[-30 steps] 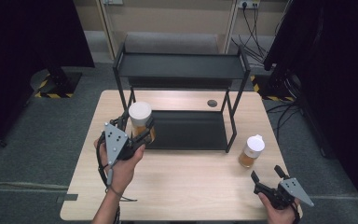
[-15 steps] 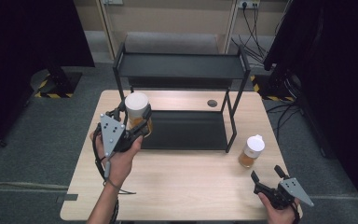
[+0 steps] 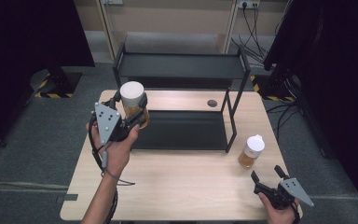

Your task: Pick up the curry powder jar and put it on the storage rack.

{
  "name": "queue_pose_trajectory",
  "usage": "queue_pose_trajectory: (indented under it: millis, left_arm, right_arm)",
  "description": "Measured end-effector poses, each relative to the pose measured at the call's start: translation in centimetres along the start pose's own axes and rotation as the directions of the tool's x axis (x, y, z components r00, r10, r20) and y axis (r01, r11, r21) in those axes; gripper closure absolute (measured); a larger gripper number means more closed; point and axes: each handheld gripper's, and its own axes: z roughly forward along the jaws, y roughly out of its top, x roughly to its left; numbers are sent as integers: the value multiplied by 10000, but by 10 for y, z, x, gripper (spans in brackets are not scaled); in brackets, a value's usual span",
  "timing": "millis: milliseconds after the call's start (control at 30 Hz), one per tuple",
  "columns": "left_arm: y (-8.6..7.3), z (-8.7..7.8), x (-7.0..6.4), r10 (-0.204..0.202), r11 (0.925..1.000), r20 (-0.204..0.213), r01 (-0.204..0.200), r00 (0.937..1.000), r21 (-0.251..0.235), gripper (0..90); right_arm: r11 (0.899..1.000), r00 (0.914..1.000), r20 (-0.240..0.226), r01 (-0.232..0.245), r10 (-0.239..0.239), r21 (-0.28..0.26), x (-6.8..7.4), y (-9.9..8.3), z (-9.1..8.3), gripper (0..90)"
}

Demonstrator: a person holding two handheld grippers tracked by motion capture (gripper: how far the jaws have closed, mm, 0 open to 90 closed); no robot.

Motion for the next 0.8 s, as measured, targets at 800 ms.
queue_pose_trajectory:
  millis: [800]
  left_arm:
    - [25, 22, 6, -13, 9999, -358, 9, 9994, -107, 335]
  right_arm:
    - [10000, 10000, -14, -39, 39, -12, 0, 0, 0, 41]
